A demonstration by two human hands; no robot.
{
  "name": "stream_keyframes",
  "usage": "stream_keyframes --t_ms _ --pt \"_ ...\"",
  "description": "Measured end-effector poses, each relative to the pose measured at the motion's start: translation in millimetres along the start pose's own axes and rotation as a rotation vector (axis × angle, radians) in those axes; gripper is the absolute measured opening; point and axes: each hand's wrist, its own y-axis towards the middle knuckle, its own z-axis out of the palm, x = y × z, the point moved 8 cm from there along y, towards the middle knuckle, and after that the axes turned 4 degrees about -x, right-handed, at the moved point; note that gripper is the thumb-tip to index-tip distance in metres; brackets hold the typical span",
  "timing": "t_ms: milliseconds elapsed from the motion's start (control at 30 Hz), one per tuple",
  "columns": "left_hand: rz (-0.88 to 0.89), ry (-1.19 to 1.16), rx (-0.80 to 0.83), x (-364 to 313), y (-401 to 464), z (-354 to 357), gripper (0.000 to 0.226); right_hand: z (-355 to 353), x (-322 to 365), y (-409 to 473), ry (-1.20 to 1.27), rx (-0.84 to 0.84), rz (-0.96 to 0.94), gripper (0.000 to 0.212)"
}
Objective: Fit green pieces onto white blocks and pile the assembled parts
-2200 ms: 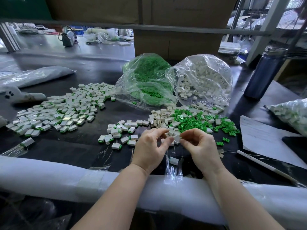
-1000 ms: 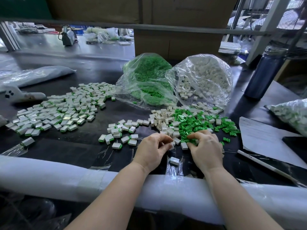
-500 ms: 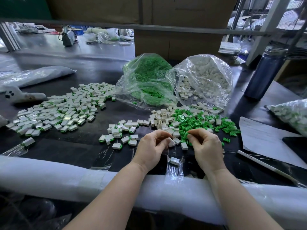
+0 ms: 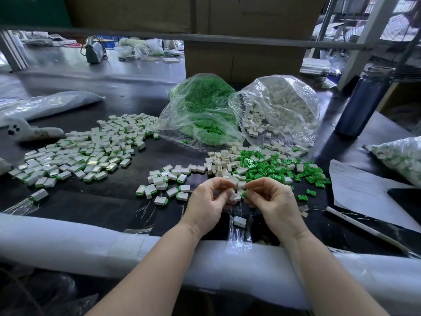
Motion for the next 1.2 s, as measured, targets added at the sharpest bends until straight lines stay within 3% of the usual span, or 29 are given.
stream_keyframes --t_ms 300,700,1200 --pt "0.033 0.101 0.001 -0.5 1.1 -0.5 0.018 -1.0 -5.1 2.1 0.029 -0.003 0.024 0.022" --pt "0.027 0.059 0.081 3.4 1.4 6.5 0.022 1.6 -6.1 0.9 0.043 0.03 0.062 0.017" --pt "0.0 0.049 0.052 8.0 3.3 3.4 0.02 4.4 2.2 -2.0 -0.057 0.058 0.014 0.014"
